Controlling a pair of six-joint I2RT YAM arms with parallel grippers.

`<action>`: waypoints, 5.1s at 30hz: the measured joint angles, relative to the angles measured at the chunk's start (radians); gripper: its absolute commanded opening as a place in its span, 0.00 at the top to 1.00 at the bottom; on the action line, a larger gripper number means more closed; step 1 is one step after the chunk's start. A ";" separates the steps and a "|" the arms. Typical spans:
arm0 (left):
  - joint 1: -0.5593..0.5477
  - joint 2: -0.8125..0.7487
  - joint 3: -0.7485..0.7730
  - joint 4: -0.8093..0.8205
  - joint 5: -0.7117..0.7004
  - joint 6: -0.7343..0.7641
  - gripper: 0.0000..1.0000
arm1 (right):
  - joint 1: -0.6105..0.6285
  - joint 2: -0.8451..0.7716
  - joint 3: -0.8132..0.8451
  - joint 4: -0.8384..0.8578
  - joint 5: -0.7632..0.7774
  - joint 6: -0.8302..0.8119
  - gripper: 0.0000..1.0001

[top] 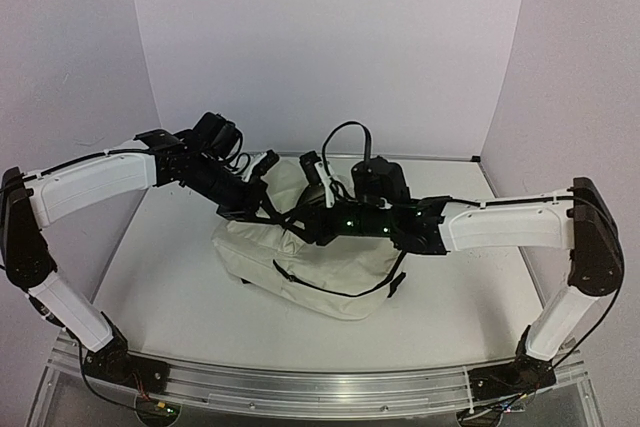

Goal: Pack the student bag
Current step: Zip the student bag at the center of the board.

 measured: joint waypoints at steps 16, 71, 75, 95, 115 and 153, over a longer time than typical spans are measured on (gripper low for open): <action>0.015 0.001 0.036 -0.034 0.009 0.013 1.00 | -0.065 0.112 0.129 -0.065 -0.158 -0.150 0.73; -0.009 0.021 -0.095 0.078 -0.219 0.051 0.27 | -0.071 0.113 0.060 -0.005 -0.016 0.016 1.00; -0.036 0.058 -0.068 0.071 -0.264 0.065 0.41 | -0.071 0.113 0.059 0.003 -0.016 0.023 1.00; -0.080 0.120 -0.057 0.102 -0.349 0.064 0.98 | -0.067 0.095 0.036 0.000 0.133 0.048 1.00; -0.092 -0.018 -0.180 0.286 -0.316 -0.034 0.45 | -0.182 0.095 0.071 -0.031 0.036 0.068 1.00; -0.177 0.169 -0.117 0.570 -0.426 -0.101 1.00 | -0.182 0.095 0.073 -0.040 0.036 0.092 1.00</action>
